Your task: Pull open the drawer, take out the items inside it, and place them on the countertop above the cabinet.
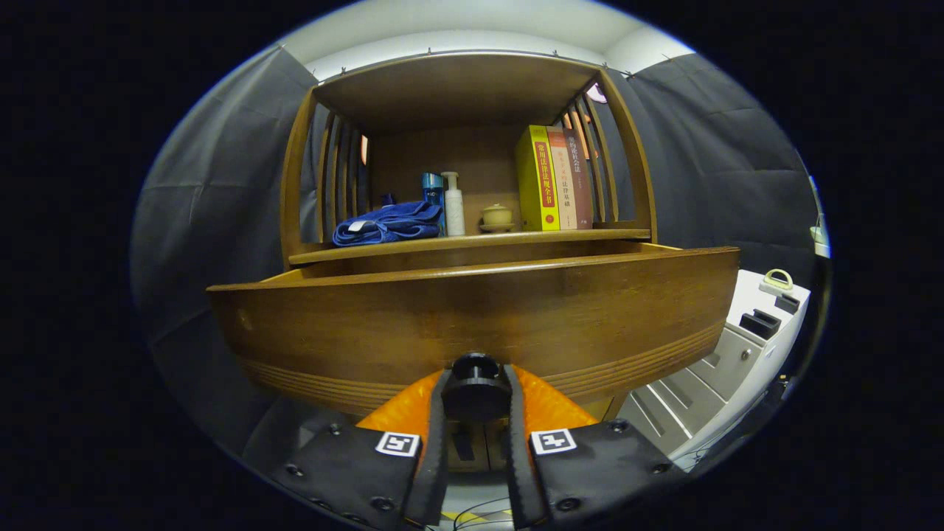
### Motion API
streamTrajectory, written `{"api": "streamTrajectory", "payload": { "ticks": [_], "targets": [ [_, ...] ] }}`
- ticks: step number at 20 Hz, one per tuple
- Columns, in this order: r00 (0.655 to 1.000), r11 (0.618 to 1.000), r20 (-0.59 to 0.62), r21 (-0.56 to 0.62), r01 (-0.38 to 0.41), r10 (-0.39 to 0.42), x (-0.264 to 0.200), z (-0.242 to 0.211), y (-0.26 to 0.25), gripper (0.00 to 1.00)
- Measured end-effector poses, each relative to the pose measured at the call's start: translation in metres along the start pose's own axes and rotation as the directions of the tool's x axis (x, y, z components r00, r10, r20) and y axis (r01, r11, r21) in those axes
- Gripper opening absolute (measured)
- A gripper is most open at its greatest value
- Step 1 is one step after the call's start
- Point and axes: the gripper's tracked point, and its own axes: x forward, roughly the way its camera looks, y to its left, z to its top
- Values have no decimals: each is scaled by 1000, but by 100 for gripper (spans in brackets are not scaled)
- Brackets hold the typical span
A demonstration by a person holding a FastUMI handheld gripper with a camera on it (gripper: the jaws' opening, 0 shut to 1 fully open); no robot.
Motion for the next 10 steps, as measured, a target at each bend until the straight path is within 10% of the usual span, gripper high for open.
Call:
{"api": "streamTrajectory", "payload": {
  "ticks": [10],
  "targets": [
    [999, 999, -24, 29, -37, 38, 0, -6, 2, 79]
  ]
}}
